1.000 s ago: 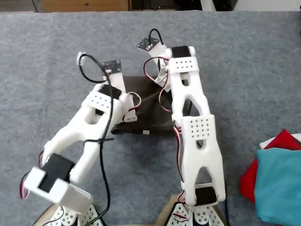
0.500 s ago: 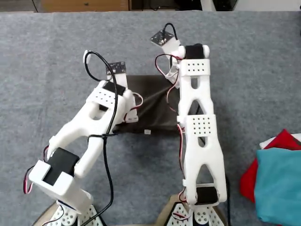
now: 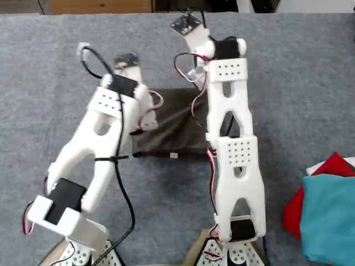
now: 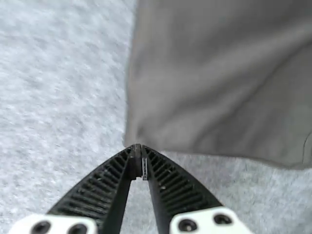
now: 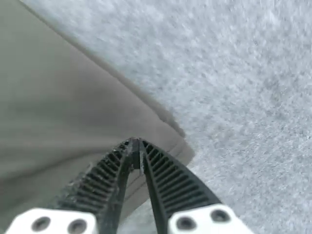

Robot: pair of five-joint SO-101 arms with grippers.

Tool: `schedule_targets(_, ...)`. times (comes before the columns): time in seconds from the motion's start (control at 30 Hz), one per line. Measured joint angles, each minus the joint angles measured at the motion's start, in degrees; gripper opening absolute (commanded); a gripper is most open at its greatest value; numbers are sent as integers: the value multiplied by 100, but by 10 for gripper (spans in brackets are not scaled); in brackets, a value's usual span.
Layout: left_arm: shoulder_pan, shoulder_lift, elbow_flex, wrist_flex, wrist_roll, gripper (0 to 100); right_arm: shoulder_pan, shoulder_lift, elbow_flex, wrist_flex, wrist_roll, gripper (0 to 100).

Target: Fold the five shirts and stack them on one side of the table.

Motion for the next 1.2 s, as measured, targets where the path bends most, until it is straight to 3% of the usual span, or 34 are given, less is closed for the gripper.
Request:
schedule_targets(0.2, -668, -677, -26, 563, -782, 20, -149, -1934, 1785, 0, -325, 9)
schedule_targets(0.4, -941, -1811, 123, 1020, -1064, 20, -149, -3912, 4088, 0, -545, 7)
schedule_targets(0.83, -870, -4949, 2769, 1064, -2497, 20, -149, -7877, 8343, 0, -668, 8)
schedule_targets(0.97, -870, -5978, 3130, 1064, -2804, 20, -149, -8563, 9310, -9, -1916, 9)
schedule_targets(1.2, -1143, -6892, 3182, 1064, -2971, 20, -545, -8642, 10549, -1116, -5424, 9)
